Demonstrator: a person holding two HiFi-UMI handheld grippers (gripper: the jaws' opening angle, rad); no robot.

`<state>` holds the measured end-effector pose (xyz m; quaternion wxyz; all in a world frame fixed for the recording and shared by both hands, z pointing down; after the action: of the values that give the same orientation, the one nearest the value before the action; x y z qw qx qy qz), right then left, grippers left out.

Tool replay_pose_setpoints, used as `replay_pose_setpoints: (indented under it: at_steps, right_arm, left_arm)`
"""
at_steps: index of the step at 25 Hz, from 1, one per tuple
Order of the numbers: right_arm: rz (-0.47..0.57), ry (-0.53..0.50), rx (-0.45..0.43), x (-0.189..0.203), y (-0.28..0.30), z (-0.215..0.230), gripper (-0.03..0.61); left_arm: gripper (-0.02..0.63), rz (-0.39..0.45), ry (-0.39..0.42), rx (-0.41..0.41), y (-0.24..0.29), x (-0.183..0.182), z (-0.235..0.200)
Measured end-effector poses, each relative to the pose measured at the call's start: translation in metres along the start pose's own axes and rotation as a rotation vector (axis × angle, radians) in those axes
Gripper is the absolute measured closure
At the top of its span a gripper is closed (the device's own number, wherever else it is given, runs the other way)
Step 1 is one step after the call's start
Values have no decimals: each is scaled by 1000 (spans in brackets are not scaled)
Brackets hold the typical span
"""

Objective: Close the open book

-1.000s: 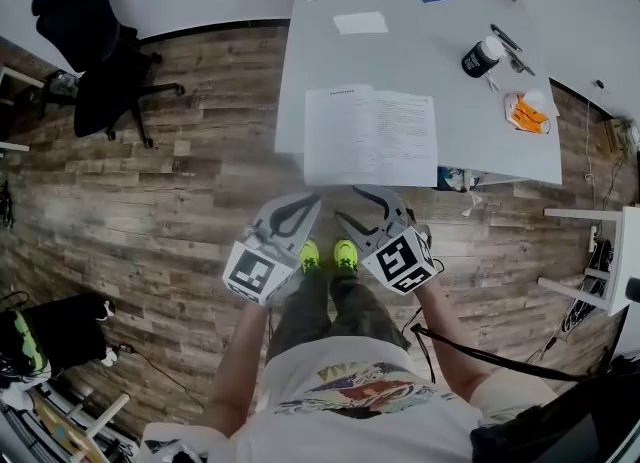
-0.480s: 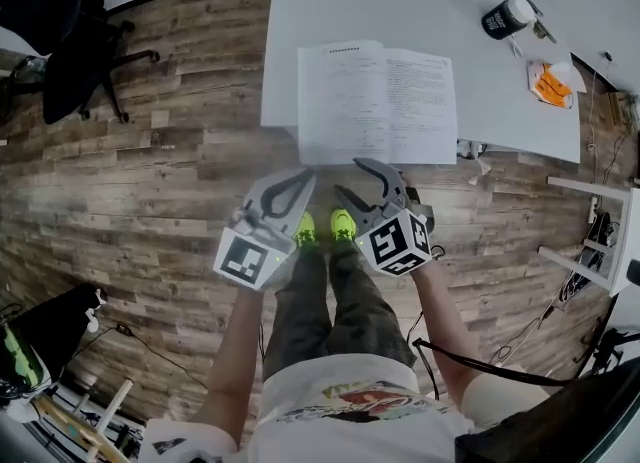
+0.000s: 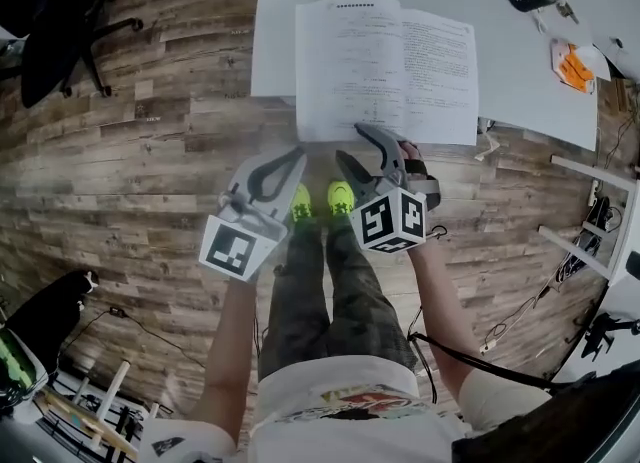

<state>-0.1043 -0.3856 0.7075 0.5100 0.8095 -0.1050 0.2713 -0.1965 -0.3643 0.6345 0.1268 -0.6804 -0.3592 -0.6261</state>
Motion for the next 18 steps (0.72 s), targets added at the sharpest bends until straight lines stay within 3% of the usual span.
replay_pose_setpoints:
  at_steps: [9, 18]
  right_arm:
    - [-75, -64, 71, 10, 30, -8, 370]
    - [-159, -162, 215, 15, 46, -8, 370]
  left_arm:
    - [600, -15, -22, -6, 4, 17, -15]
    - [600, -29, -67, -9, 3, 33, -17]
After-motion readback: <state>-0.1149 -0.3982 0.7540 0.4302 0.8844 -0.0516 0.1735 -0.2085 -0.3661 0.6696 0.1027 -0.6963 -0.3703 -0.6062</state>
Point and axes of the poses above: the fingertips, and each gripper's own axes: y forward along the fingers, z to its right, x out of its underside, the point moved 3 cm from there along -y, backward along the fingers, and after that the axes turned 7 degrees about -z, right-handed, at the moved point
